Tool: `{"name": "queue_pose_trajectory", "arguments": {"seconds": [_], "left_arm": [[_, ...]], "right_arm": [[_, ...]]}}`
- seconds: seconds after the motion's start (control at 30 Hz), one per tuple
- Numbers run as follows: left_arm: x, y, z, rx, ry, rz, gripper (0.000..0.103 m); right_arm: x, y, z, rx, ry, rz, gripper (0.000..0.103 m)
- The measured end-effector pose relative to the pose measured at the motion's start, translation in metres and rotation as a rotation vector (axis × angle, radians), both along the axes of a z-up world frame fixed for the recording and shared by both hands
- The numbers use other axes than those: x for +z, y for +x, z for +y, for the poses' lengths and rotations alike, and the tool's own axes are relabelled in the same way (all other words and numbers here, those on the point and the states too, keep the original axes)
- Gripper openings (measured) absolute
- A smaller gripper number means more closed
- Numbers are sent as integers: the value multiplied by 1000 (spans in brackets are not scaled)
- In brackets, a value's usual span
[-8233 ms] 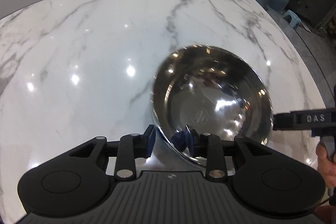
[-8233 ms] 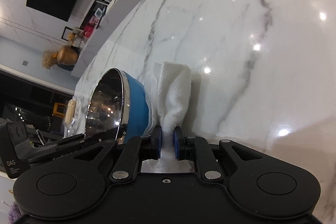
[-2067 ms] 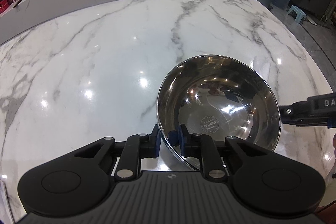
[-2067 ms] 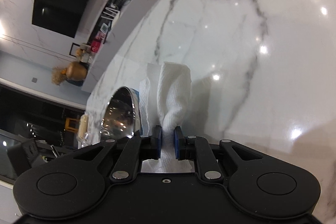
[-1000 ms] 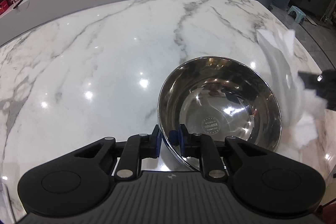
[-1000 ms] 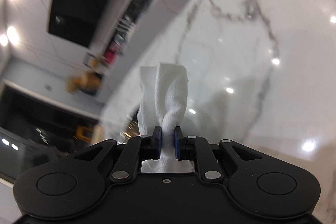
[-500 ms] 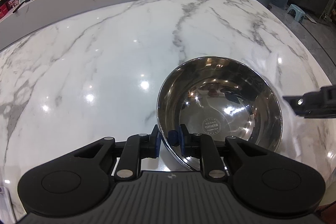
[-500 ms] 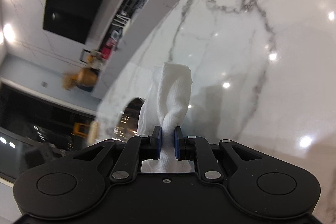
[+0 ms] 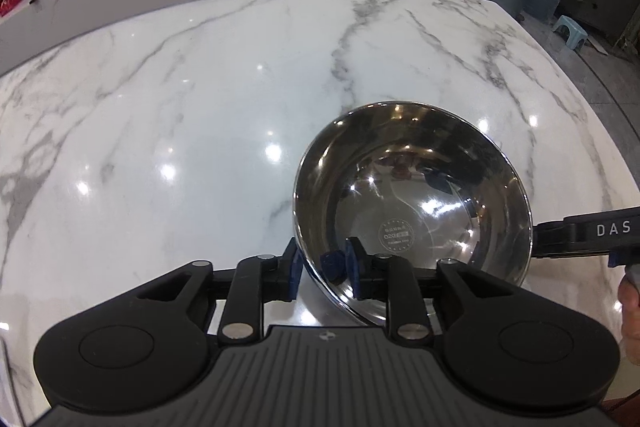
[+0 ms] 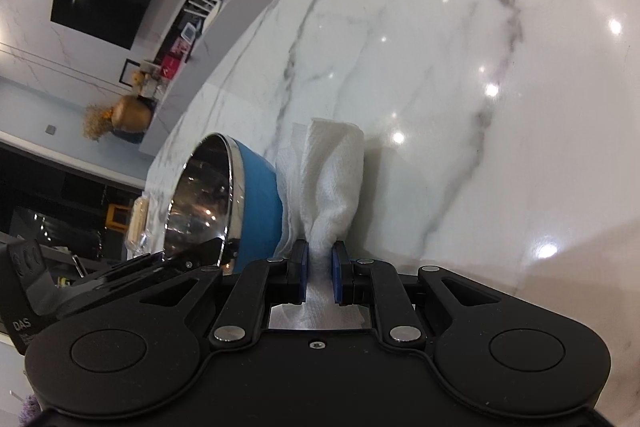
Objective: Clean bowl
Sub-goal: 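Finish wiping the outer wall with the right tool while the left tool steadies the bowl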
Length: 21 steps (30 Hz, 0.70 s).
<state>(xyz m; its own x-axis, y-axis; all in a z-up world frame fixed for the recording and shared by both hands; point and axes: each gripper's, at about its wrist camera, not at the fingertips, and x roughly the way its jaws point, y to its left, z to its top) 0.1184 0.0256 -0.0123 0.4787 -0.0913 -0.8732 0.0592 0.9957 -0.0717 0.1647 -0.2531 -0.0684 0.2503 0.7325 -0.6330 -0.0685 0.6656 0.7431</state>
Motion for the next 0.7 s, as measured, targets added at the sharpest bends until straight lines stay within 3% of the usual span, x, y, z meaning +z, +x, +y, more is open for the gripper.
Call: {"name": "queue_pose_trajectory", "arguments": {"seconds": [0.23,0.47,0.7], "left_arm": [[0,-1,3,4,-39,24,27],[-1,-1,2,-29,-7,14,21],[0,-1,1,-81,-2,3,20]], "right_arm": [[1,1,4,1,-8,3,12],[1,5,2,2,-11,2,12],[18,8,-26,-80,101,-45,12]]}}
